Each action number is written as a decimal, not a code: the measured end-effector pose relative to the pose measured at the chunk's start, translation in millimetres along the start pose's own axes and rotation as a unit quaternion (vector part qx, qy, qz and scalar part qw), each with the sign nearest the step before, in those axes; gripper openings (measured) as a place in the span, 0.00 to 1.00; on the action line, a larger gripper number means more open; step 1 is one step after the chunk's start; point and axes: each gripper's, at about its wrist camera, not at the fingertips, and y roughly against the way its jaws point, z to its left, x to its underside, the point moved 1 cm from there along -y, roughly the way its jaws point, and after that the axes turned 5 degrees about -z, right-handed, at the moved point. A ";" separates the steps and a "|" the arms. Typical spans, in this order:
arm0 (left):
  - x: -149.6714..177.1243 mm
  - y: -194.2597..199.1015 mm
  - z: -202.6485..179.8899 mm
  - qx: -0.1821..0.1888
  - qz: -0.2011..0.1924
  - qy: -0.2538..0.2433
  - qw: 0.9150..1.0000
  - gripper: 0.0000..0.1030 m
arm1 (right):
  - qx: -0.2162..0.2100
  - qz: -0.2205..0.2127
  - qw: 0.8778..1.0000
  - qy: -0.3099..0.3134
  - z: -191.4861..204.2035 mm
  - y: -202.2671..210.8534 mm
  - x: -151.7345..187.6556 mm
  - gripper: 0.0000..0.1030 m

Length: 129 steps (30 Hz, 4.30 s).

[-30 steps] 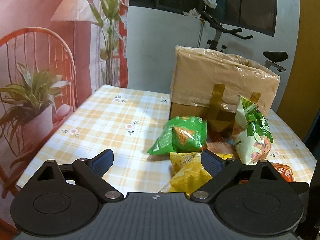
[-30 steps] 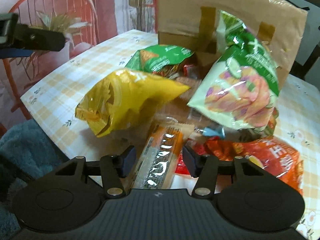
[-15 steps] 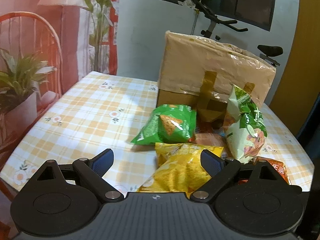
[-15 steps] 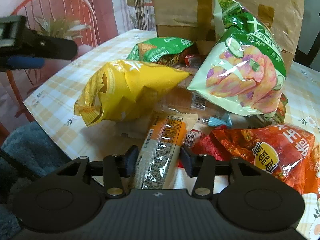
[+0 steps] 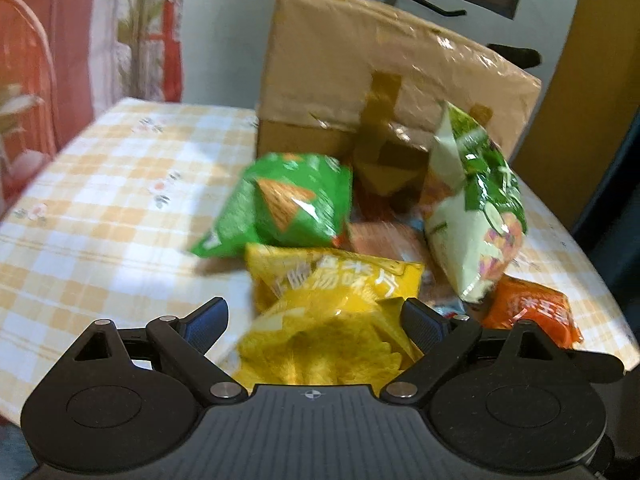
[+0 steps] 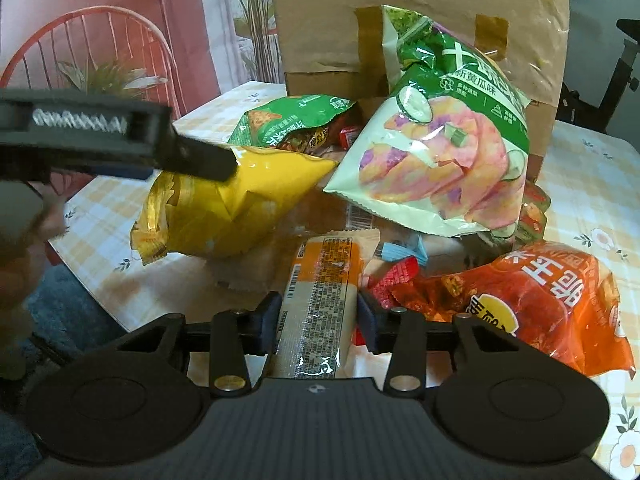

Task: Organize snacks
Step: 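Grasp the yellow chip bag with the left tool while the right tool grasps a wrapped biscuit bar, then carry both snacks over the box and open both tools to drop them in, then grasp the green tortilla-chip bag with the left tool while the right tool grasps the orange bag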

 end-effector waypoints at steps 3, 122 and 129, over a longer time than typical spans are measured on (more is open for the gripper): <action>3.3 -10.0 2.2 -0.002 0.012 -0.003 1.000 0.93 | -0.002 -0.002 1.000 0.001 -2.0 2.3 2.2 0.42; -241.5 -67.3 -33.9 -0.020 -0.122 -0.075 0.989 0.82 | 0.077 -0.157 0.983 -0.050 -132.5 14.7 -253.7 0.61; -213.7 -3.1 -9.5 -0.011 -0.152 -0.044 0.987 0.82 | 0.037 -0.171 0.983 -0.050 -117.2 52.1 -232.1 0.67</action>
